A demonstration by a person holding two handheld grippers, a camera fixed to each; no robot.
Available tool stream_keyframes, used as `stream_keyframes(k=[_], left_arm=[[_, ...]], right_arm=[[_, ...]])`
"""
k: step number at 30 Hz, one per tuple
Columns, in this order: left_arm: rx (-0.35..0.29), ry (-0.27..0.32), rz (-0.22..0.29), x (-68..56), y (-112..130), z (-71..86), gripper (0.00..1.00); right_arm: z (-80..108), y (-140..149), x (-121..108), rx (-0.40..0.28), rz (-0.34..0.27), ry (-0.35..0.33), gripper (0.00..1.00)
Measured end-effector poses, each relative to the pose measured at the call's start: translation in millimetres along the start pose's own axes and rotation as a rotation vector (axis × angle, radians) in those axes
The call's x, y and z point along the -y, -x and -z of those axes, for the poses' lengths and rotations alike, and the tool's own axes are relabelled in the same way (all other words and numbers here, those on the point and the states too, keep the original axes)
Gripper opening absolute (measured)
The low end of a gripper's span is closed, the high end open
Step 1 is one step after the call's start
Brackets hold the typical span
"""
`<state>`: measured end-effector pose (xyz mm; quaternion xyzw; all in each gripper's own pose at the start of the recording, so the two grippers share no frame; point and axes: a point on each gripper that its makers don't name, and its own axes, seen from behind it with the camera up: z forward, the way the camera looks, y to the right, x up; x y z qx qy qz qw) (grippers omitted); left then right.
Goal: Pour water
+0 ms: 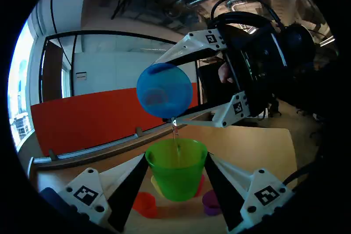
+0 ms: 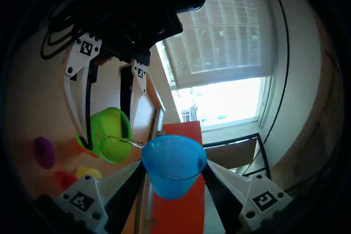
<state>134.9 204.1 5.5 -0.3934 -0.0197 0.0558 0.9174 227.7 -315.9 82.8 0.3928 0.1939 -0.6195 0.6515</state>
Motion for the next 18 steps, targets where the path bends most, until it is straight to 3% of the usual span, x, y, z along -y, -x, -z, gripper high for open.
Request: stream_keyframes(k=[18], left_arm=[[-0.003,0.0,0.0,1.1,-0.6,0.7,0.88]], right_arm=[[-3.1,-1.4,-4.0,-0.002,0.053,0.015,0.89]])
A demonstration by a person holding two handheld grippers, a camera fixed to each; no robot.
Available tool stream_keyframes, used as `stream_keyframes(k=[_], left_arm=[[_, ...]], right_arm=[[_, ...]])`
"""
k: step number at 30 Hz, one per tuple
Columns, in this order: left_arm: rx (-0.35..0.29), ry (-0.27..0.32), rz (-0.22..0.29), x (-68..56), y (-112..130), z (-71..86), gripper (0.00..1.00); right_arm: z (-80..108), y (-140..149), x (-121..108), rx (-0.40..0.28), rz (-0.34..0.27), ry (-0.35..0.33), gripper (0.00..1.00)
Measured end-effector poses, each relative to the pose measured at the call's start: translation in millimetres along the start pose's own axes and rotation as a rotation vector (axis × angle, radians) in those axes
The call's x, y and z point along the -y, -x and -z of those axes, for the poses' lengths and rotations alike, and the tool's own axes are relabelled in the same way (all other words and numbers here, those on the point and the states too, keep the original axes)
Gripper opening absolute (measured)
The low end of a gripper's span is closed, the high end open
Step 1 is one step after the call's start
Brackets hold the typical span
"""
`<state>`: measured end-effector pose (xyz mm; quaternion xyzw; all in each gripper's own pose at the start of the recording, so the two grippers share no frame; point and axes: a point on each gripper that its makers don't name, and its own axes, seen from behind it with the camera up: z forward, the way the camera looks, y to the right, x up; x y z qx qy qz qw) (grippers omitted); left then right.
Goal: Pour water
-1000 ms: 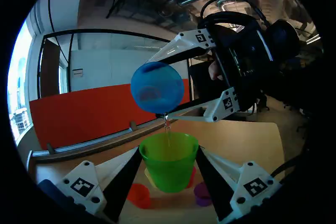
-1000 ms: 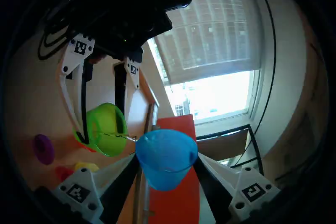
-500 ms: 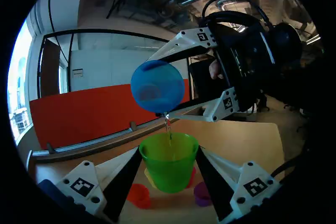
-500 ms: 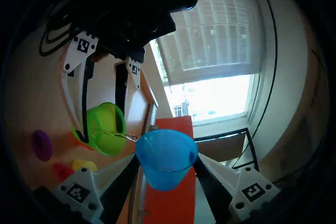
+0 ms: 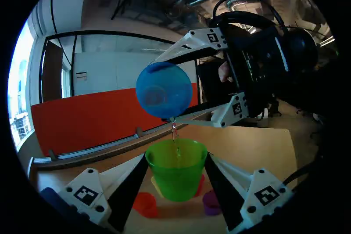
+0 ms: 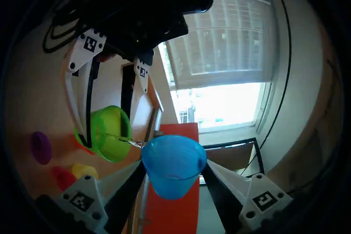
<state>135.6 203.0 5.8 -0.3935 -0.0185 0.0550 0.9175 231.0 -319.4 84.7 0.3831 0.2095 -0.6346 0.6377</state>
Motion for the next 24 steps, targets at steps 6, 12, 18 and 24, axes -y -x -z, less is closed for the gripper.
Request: stream_keyframes(k=[6,12,18,24], left_arm=[[-0.001,-0.001,0.0,0.4,-0.5,-0.3,0.88],[-0.001,0.0,-0.001,-0.4,-0.9,-0.2,0.88],[-0.002,0.001,-0.002,-1.0,-0.7,-0.5,0.88],[-0.003,0.001,-0.003,-0.6,-0.8,-0.2,0.88]], right_arm=[[0.0,0.8,-2.6,0.001,0.019,0.008,0.89],[0.0,0.2,-2.7,-0.001,0.031,0.01,0.89],[-0.2,-0.6,-4.3,-0.001,0.051,0.018,0.89],[-0.1,-2.8,-3.7,-0.003,0.057,0.021,0.89]])
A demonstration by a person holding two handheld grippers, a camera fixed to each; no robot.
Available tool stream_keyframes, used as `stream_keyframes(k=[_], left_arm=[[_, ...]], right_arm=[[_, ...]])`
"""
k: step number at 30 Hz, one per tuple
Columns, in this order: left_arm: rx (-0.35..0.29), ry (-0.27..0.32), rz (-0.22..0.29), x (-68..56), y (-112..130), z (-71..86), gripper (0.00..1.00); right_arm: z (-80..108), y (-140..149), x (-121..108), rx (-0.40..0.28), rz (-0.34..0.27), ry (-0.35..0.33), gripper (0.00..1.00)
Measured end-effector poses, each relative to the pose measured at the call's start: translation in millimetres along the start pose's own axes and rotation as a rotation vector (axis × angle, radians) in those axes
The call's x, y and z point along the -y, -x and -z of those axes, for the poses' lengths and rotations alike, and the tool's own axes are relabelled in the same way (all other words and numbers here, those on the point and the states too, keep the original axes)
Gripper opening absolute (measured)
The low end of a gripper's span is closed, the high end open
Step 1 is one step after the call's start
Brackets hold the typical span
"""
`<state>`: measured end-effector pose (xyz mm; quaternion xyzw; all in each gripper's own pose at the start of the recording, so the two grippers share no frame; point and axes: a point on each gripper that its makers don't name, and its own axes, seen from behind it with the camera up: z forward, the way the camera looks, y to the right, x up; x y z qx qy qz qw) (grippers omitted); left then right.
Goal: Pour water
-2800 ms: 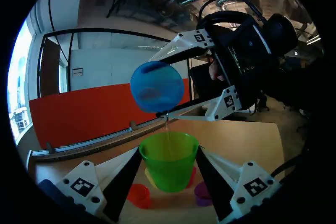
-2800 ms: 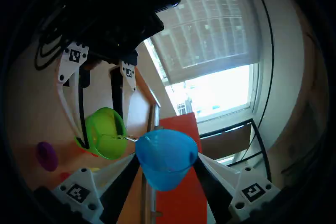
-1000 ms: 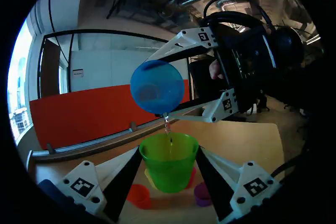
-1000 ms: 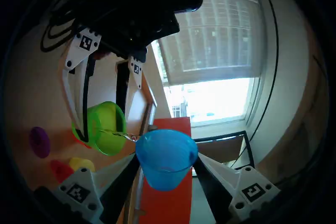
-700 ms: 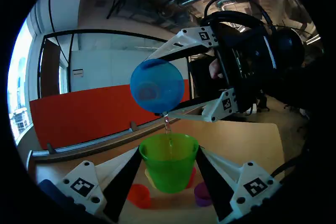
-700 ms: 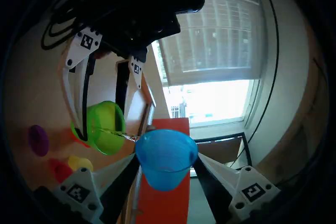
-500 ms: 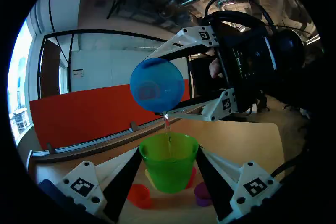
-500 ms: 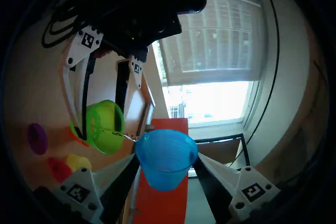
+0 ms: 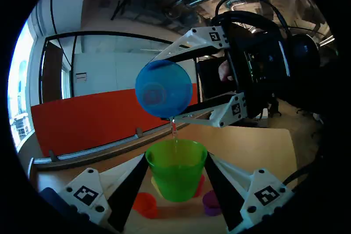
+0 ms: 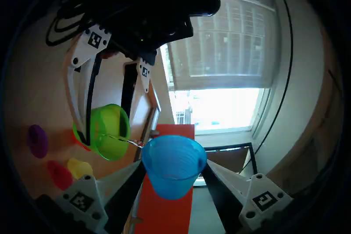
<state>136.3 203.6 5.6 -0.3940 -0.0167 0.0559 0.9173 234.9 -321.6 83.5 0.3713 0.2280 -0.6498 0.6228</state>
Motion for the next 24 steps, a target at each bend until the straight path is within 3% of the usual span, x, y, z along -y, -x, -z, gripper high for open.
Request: stream_keyframes(k=[24], left_arm=[[-0.007,-0.001,-0.003,0.7,-3,1.7,0.88]], right_arm=[[2.2,-12,0,-0.007,0.058,0.014,0.89]])
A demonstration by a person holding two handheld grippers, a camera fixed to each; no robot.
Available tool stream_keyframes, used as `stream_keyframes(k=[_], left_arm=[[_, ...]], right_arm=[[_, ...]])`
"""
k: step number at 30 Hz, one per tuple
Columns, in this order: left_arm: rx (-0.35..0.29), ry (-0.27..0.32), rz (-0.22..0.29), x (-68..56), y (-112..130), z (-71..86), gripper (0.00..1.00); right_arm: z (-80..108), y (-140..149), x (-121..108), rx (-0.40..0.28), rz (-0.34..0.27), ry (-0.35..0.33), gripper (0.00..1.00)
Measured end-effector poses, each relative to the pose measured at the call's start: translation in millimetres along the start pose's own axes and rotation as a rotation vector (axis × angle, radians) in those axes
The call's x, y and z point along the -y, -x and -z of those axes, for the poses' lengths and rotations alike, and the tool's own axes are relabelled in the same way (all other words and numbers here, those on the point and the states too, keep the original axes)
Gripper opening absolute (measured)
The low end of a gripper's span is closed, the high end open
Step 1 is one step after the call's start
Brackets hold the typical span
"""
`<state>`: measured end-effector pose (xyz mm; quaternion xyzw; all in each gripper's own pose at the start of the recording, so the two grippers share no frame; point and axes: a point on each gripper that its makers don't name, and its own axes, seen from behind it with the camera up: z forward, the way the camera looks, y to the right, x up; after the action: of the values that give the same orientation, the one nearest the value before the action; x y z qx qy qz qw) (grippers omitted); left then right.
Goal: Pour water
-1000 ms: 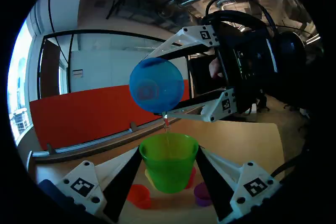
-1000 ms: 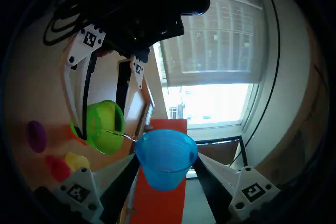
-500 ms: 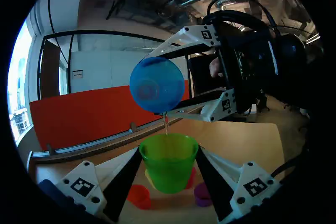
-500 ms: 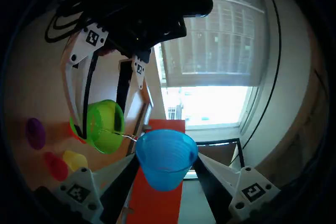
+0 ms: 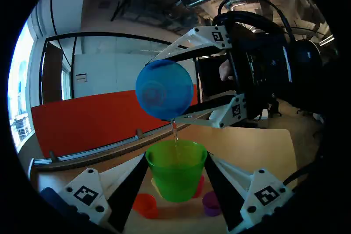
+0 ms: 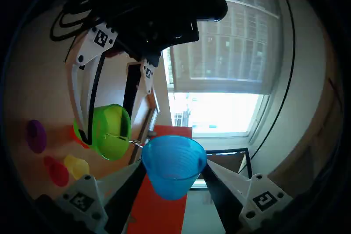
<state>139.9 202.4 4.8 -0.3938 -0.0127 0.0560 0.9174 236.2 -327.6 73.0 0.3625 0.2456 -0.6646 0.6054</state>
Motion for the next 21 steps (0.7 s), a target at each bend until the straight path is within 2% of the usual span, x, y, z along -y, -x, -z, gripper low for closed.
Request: stream_keyframes(k=[21], left_arm=[[-0.004,0.002,0.001,-1.8,-1.9,2.1,0.88]], right_arm=[[1.7,-7.1,-0.3,0.004,0.038,0.02,0.89]])
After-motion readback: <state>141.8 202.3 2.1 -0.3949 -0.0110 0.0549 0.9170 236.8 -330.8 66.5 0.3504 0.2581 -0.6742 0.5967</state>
